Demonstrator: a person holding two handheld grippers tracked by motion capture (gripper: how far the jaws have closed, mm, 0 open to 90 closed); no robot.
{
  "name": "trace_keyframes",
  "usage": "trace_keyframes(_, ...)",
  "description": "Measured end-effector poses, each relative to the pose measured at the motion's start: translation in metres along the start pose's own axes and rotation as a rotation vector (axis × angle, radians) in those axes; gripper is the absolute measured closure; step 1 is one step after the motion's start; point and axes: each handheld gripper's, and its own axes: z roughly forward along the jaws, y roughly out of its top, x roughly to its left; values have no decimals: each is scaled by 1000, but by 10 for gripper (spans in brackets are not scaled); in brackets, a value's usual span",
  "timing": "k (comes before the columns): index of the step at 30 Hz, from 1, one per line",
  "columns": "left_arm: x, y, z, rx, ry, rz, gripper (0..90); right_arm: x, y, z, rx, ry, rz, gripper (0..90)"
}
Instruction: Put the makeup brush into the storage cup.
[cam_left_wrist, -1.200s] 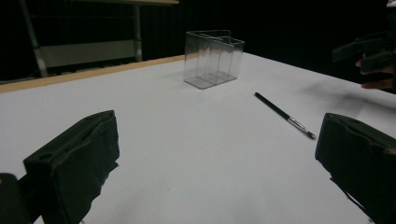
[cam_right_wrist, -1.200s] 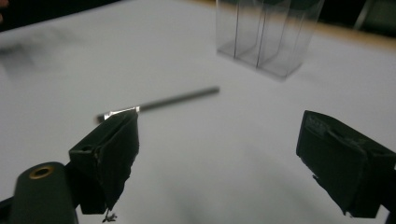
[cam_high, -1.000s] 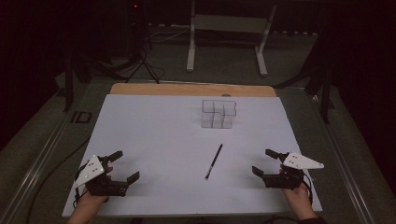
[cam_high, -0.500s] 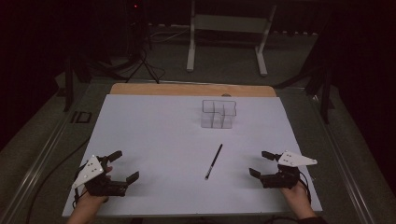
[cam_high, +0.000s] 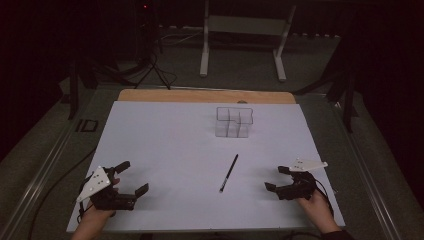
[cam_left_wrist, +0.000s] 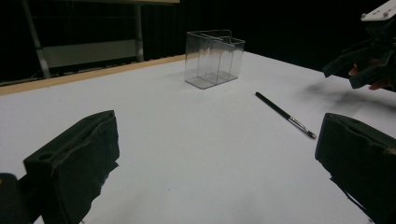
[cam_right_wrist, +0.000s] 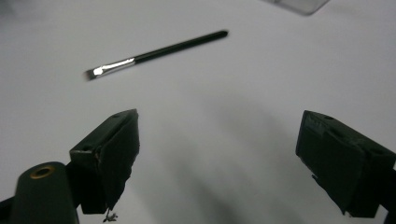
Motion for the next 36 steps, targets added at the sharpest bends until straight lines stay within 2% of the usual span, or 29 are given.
trace_keyframes(4,0,0,0,6,0,7,6,-1,5,4,89,29,-43,134)
trace_keyframes(5,0,0,0,7,0,8,6,-1,7,5,125,39,-62,135)
trace_keyframes(7,-1,0,1,8,0,9,6,-2,10,7,171,39,-82,135)
trace_keyframes(10,-1,0,1,8,-1,8,6,-3,13,8,194,58,-85,136)
trace_keyframes(14,0,0,1,12,1,6,6,-6,18,11,255,74,-90,136)
trace_keyframes(18,-1,0,1,12,1,9,6,-10,20,13,287,87,-72,136)
trace_keyframes(20,-1,0,1,13,0,11,6,-11,21,13,298,92,-78,136)
trace_keyframes(22,-1,0,1,15,0,15,6,-15,22,14,347,105,-61,136)
trace_keyframes(23,-1,0,1,15,0,15,6,-15,22,14,347,105,-61,136)
trace_keyframes(24,-1,0,1,14,0,16,6,-17,23,15,380,120,-65,136)
trace_keyframes(25,-1,0,1,14,0,16,6,-17,23,15,380,120,-65,136)
trace_keyframes(26,-1,0,1,15,0,15,6,-17,23,16,404,131,-88,136)
trace_keyframes(27,-1,0,1,15,0,15,6,-17,23,16,404,131,-88,136)
trace_keyframes(30,-1,0,1,19,-2,15,6,-16,26,17,423,164,-144,136)
trace_keyframes(33,-1,0,1,21,-2,18,6,-16,28,17,437,178,-144,136)
trace_keyframes(36,-1,0,1,20,-2,17,6,-16,29,19,487,197,-182,136)
